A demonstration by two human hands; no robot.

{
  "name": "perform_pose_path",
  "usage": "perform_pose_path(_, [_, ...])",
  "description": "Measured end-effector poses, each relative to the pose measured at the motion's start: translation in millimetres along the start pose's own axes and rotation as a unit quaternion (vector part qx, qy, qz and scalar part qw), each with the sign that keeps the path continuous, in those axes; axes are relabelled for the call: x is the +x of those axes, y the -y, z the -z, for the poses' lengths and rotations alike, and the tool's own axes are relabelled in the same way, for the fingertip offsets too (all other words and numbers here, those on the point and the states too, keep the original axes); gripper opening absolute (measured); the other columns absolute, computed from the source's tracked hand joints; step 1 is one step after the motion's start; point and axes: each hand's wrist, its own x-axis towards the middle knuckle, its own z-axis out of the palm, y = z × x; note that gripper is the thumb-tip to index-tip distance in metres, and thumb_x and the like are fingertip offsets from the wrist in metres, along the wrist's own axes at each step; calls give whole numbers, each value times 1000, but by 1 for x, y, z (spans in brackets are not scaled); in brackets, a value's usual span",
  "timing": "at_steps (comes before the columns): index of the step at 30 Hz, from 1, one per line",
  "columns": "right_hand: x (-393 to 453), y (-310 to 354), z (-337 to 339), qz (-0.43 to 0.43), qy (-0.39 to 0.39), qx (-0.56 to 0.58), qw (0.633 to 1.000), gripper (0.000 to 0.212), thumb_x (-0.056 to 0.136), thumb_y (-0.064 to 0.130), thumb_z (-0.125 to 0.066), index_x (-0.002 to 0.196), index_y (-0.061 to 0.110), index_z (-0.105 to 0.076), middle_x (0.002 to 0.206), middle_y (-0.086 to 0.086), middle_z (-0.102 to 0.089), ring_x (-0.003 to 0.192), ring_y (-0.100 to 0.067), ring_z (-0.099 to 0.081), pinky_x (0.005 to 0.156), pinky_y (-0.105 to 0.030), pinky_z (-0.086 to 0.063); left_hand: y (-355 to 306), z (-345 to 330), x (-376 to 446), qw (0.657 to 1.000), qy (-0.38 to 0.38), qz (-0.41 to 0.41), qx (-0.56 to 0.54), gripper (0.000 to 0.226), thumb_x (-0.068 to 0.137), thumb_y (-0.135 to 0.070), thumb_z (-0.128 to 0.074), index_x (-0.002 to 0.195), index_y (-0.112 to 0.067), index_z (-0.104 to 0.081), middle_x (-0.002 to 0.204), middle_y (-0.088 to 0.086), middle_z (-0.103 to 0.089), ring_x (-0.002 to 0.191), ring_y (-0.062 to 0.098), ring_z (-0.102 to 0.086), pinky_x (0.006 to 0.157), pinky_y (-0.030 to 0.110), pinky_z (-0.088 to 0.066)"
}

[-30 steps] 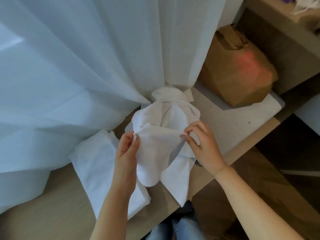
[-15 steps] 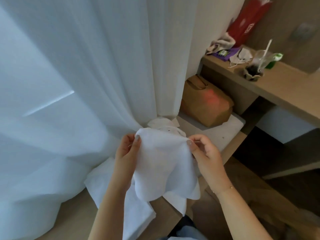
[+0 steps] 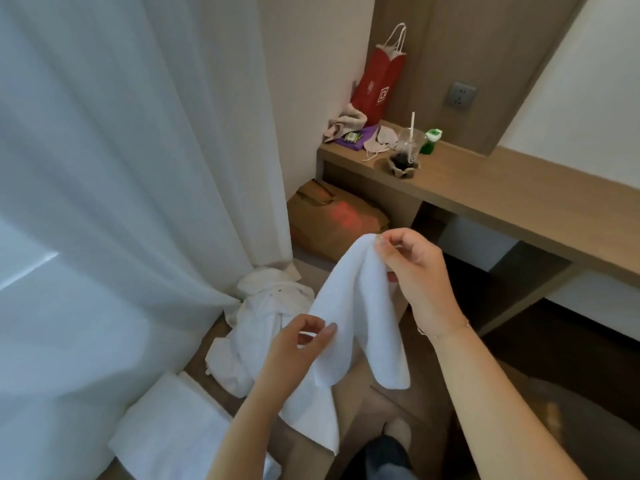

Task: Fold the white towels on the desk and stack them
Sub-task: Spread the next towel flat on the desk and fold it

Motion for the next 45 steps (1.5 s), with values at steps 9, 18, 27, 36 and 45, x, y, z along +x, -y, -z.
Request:
perform_pose_path(9, [69,-18,100,0,49,112,992,18,93,28,-57,96,12,-64,88,3,-64,80,-7,-63,63,-16,-49,-5,-107,74,762,27,385,-520,38,95,-29,-60,121,-1,-58,103,15,-68,89,26,-62,71,37,-54])
perform_pose_path(18, [115,-93,231,-92,-33,90,991,14,92,30,-58,92,20,-68,91,4,-68,89,-12,-64,76,-22,-52,-79,-147,179,957,-229,147,-97,28,98,-20,-56,77,-2,-62,71,10,-62,74,26,-57,67,30,-50])
perform_pose_path(27, [144,-148,257,-219,57,-155,962,11,96,29,-56,96,25,-67,99,10,-64,96,-5,-55,74,-12,-39,-184,-172,219,965,-93,4,-244,34,92,-38,-55,112,-11,-61,104,-2,-67,99,9,-64,92,31,-51])
perform_pose_path(36, [204,-115,280,-127,-20,-110,986,15,96,29,-57,106,36,-65,109,21,-62,105,4,-56,89,-16,-45,-273,-171,285,981,78,-13,-178,25,95,-43,-57,94,-21,-69,94,5,-70,88,19,-66,86,36,-52])
perform_pose_path(45, [259,-81,313,-12,66,-142,988,70,85,45,-70,139,61,-29,147,37,-27,139,8,-22,112,-26,-23,-344,-193,332,932,293,-197,-80,40,70,-56,-78,64,-24,-55,68,-3,-60,60,10,-58,52,22,-48])
